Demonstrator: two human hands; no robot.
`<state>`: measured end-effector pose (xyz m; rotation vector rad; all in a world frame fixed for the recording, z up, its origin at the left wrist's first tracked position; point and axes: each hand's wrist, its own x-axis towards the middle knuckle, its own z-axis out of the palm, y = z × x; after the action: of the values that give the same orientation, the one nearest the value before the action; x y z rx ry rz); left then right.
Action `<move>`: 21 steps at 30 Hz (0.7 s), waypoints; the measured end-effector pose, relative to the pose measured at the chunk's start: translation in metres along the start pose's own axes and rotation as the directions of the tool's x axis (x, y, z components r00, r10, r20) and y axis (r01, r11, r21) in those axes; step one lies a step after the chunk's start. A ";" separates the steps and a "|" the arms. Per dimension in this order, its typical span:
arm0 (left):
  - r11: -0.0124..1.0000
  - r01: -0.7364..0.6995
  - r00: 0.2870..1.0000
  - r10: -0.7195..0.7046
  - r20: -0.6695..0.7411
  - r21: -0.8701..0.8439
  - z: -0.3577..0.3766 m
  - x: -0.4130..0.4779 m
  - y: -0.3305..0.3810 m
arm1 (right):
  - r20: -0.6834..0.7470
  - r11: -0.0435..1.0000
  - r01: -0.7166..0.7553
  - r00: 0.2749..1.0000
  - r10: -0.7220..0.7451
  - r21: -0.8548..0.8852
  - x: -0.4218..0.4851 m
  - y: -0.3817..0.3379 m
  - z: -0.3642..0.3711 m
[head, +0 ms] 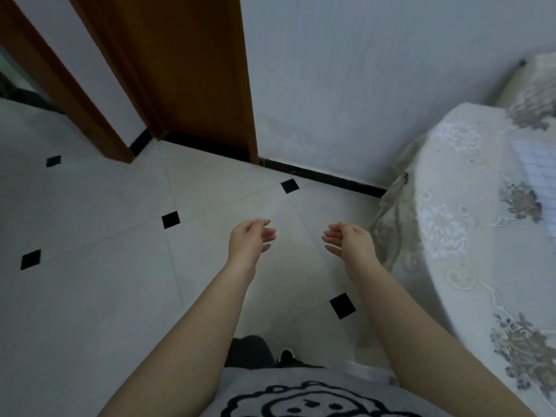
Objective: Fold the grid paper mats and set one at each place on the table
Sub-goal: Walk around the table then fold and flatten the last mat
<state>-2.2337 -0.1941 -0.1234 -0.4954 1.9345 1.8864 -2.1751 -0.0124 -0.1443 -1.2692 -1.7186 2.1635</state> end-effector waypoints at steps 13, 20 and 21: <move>0.981 0.013 0.971 -0.059 0.233 0.194 0.113 0.153 0.065 | -0.231 0.987 -0.046 0.969 0.081 0.156 0.140 -0.055 0.008; 0.957 -0.017 0.908 -0.105 0.405 0.288 0.195 0.244 0.130 | -0.385 0.968 0.023 0.920 0.077 0.250 0.217 -0.119 0.020; 0.955 -0.029 0.894 -0.108 0.435 0.296 0.207 0.253 0.138 | -0.409 0.963 0.040 0.910 0.075 0.266 0.225 -0.128 0.020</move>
<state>-2.5151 0.0217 -0.1367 -0.0008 1.8217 1.4793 -2.3852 0.1400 -0.1561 -1.5297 -1.2058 1.8705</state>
